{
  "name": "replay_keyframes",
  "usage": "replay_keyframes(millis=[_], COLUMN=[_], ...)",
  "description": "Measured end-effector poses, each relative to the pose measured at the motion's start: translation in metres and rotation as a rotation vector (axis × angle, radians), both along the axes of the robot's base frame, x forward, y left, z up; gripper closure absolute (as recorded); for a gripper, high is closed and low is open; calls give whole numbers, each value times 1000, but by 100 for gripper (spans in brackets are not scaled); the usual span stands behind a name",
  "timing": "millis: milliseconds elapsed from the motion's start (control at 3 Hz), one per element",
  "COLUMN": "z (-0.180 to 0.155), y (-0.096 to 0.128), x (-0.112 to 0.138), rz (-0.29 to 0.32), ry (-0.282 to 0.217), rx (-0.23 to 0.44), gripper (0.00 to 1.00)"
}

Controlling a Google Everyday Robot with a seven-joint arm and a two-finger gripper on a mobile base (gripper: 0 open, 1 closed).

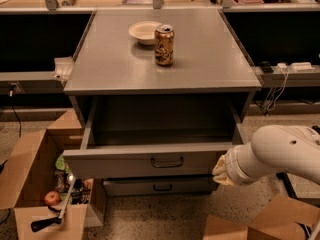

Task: Close top drawer

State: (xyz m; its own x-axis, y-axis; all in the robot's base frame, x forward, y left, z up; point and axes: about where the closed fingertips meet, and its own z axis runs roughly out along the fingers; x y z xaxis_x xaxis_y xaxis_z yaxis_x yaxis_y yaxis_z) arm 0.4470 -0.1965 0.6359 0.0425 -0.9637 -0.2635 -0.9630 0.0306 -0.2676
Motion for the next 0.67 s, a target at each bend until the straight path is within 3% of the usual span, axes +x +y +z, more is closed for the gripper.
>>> replay_keyframes(millis=[333, 667], z=[6, 8], y=[-2, -6], x=[21, 44], rz=[6, 5], ry=[-59, -98], rx=[14, 32], gripper=[89, 96])
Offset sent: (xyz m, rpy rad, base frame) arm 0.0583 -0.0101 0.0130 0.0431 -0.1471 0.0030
